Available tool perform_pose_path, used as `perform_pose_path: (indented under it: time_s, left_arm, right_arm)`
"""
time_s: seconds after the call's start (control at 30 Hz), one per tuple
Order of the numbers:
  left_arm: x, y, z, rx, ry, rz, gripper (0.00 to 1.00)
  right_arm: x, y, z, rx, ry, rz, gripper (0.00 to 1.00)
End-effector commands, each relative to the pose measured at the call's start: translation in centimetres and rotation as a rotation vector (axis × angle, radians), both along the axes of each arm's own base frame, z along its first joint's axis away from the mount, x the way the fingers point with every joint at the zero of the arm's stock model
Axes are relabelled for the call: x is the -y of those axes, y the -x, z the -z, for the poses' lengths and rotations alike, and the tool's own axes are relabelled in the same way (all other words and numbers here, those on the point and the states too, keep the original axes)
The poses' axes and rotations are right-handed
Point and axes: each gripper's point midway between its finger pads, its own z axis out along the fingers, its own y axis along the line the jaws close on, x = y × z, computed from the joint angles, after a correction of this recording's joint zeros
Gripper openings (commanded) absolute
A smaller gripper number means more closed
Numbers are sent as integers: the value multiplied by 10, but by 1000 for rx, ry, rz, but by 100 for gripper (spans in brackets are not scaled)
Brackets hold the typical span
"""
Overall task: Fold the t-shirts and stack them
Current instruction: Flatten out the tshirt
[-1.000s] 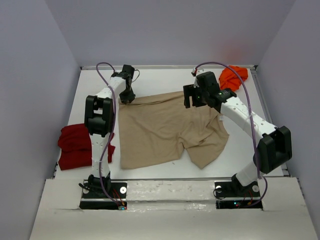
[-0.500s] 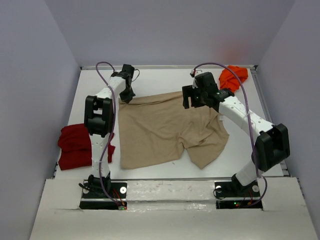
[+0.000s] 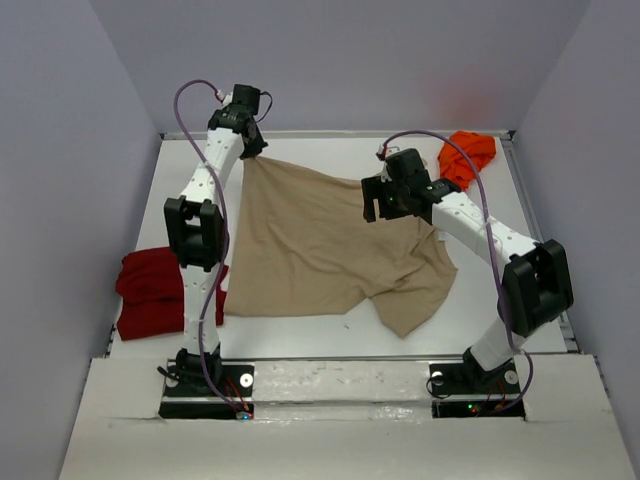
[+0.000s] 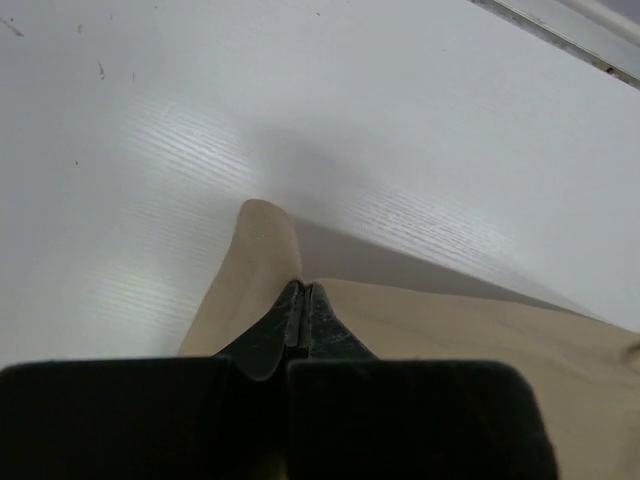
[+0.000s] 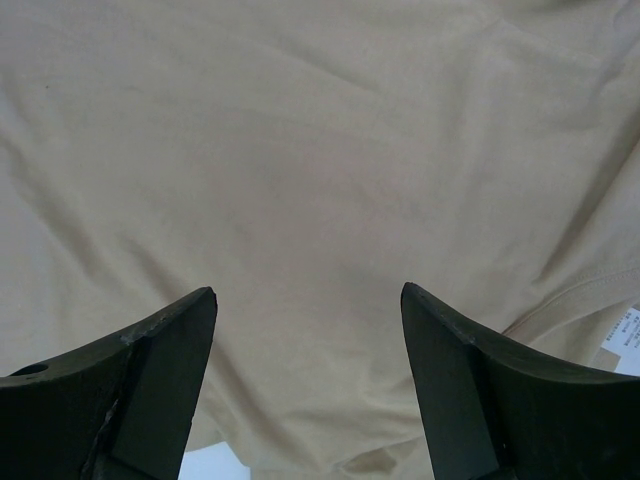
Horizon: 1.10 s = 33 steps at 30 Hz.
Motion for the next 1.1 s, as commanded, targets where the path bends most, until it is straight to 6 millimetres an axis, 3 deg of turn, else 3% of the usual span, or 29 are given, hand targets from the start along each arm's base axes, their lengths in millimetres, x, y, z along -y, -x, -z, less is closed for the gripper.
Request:
perform_pose_path:
  time_s: [0.0,0.03,0.13,0.33,0.43,0.57,0.67,0.7,0.77,0.8,0.83,0.9,1.0,1.07]
  left_arm:
    - [-15,-7,34,-61,-5,-22,0]
    - [-16,-6,50,-97,-6,-25,2]
    - [-27,-6,65,-128,-17,-47,12]
    - [-54,0,98,-187,-31,-113,7]
    - [-67,-2,100,-190,0,-137,6]
    - [-66,-7,80,-146,11,-133,12]
    - [-72,-13,65,-97,2,-143,29]
    - [-77,-16,61,-92,1,-154,47]
    - [-82,-18,60,-93,7,-161,62]
    - [-82,-19,62,-96,6,-161,76]
    - [-82,-19,61,-94,10,-156,82]
    - [-79,-20,63,-98,19,-142,99]
    - [-73,-21,53,-86,26,-132,99]
    - [-65,-19,22,-27,8,-118,99]
  right_arm:
    - [-7,-1,-6,26,-27,-17,79]
    - [-8,-1,-7,29,-31,-17,79]
    - [-6,1,-14,40,-37,-9,79]
    - [-1,5,-12,32,-26,1,79]
    - [2,4,-10,35,-12,15,79]
    - [11,-1,1,23,46,45,79]
    - [6,-9,4,14,48,48,81]
    - [4,-13,0,23,41,50,82]
    - [3,-19,1,22,48,62,83]
    - [3,-27,0,28,64,72,84]
    - [9,-30,10,7,113,93,86]
    - [5,-41,3,18,120,97,86]
    - [14,-57,14,-5,123,143,86]
    - [31,-80,18,-19,101,204,80]
